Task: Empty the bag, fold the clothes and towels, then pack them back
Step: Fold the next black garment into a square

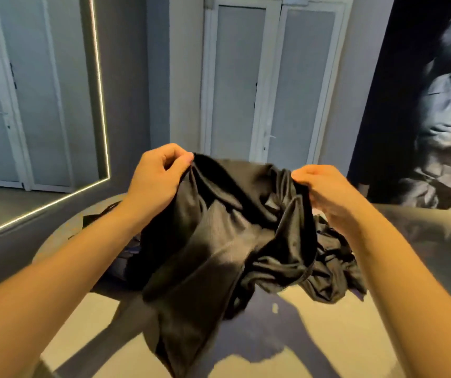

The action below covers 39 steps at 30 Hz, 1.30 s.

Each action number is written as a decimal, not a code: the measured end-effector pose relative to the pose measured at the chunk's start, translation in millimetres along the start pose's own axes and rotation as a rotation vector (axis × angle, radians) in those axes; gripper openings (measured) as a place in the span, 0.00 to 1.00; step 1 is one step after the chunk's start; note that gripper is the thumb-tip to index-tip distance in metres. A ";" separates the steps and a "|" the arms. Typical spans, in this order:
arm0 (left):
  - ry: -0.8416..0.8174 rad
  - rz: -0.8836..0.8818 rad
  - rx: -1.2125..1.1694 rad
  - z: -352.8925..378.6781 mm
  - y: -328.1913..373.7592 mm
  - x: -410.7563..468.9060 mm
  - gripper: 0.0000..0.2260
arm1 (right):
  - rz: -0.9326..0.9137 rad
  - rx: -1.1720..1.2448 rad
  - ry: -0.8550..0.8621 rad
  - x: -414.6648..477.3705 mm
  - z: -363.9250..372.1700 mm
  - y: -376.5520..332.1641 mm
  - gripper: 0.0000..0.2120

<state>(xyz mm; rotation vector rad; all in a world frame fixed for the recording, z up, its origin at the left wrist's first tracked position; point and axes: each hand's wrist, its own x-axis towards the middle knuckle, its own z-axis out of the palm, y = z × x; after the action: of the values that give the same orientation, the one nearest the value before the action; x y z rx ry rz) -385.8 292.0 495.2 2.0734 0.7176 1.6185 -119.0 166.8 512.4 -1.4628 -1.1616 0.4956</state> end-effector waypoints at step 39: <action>-0.233 -0.633 -0.234 -23.3 -46.6 -128.7 0.08 | 0.570 0.391 0.148 -32.1 -24.6 166.3 0.13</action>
<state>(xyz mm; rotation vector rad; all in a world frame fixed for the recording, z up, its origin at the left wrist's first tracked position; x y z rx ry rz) -439.9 248.5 375.0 1.6051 0.9285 1.0333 -49.7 149.5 356.9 -1.4401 -0.4770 0.9305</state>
